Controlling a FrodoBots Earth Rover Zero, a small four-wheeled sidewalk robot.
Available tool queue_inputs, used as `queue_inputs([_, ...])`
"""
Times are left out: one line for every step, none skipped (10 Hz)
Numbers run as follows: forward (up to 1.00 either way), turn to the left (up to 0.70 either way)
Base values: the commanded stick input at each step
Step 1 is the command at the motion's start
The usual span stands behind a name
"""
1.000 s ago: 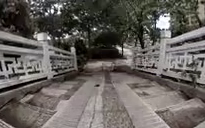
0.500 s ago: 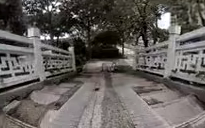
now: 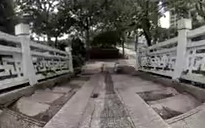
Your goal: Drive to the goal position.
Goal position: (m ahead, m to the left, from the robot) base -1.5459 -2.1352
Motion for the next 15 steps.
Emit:
queue_inputs([0.7, 0.0])
queue_inputs([0.7, 0.0])
queue_inputs([0.7, 0.0])
queue_inputs([0.7, 0.0])
queue_inputs([0.7, 0.0])
queue_inputs([0.7, 0.0])
queue_inputs([0.7, 0.0])
queue_inputs([0.7, 0.0])
queue_inputs([0.7, 0.0])
queue_inputs([0.7, 0.0])
queue_inputs([0.7, 0.0])
queue_inputs([0.7, 0.0])
queue_inputs([0.7, 0.0])
queue_inputs([0.7, 0.0])
queue_inputs([0.7, 0.0])
